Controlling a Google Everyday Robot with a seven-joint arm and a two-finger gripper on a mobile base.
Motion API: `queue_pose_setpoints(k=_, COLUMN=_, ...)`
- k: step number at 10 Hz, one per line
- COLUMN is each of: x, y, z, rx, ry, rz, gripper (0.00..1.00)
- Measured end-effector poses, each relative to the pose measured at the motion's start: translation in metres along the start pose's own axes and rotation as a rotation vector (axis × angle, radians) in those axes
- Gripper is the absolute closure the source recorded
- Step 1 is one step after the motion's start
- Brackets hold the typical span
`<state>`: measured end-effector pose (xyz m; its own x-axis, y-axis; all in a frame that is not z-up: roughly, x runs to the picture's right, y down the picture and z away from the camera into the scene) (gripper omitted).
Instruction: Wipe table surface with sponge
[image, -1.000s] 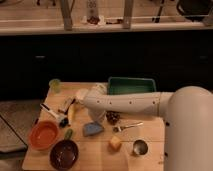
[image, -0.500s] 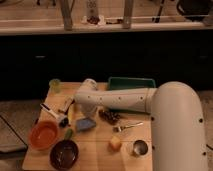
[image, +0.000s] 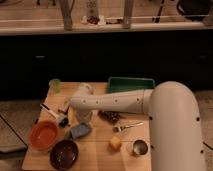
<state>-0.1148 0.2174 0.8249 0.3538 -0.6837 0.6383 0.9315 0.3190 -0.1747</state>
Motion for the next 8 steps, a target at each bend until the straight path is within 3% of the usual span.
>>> queue_pose_setpoints(k=2, x=-0.013, y=0.027, z=-0.001, rx=-0.014, ry=-0.01, rz=-0.012, gripper=1.0)
queue_pose_setpoints(k=4, x=-0.009, y=0.055, z=-0.007, rx=-0.027, ry=0.003, rz=0.01, gripper=1.0)
queue_pose_setpoints(k=6, x=0.014, y=0.079, z=-0.015, rx=-0.039, ry=0.048, rz=0.069, gripper=1.0)
queue_pose_setpoints(k=8, x=0.037, y=0.079, z=-0.02, rx=-0.047, ry=0.084, rz=0.106, gripper=1.0)
